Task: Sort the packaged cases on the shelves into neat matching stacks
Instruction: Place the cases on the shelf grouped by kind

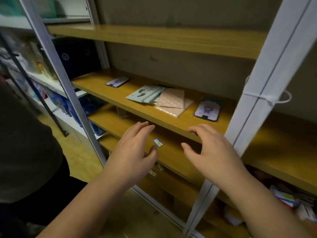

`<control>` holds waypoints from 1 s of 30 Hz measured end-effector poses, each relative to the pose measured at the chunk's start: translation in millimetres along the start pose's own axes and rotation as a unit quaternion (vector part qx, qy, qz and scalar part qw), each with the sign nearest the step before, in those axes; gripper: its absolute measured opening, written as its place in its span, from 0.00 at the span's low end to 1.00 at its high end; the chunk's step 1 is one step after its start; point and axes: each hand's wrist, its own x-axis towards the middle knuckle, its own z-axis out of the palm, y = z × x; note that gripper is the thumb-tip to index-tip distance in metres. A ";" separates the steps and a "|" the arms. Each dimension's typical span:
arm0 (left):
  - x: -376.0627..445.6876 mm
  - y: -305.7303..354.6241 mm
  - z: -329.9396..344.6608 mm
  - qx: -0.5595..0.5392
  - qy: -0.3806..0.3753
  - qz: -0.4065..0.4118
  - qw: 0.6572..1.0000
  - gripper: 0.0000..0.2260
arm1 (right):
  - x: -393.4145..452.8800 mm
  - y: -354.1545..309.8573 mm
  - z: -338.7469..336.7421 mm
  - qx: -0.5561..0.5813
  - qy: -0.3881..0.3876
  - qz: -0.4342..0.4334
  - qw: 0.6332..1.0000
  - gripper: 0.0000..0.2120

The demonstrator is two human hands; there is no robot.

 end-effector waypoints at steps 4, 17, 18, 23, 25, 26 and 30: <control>44.6 -30.1 -5.0 0.006 0.000 -0.013 1.000 0.28 | 59.6 -3.8 26.4 0.013 0.012 0.006 1.000 0.22; 141.1 -124.4 -15.0 0.005 -0.004 -0.063 0.998 0.28 | 174.3 -26.2 90.8 0.037 -0.029 0.013 0.999 0.20; 150.7 -134.1 -13.0 -0.002 -0.007 -0.061 0.998 0.27 | 181.3 -28.4 95.3 0.039 -0.027 0.020 0.999 0.20; 211.2 -188.7 -0.1 -0.029 -0.025 -0.015 0.999 0.26 | 217.6 -43.4 119.9 0.019 -0.007 0.063 0.998 0.20; 238.2 -212.5 4.7 -0.038 -0.021 -0.006 0.999 0.25 | 229.3 -50.1 129.3 0.010 -0.004 0.080 0.997 0.20; 251.8 -224.7 8.1 -0.046 -0.019 -0.005 0.999 0.26 | 234.4 -53.6 133.6 0.006 0.001 0.087 0.996 0.20; 306.9 -271.1 22.5 -0.066 -0.017 -0.031 0.997 0.26 | 255.3 -67.5 152.1 -0.012 0.016 0.118 0.993 0.19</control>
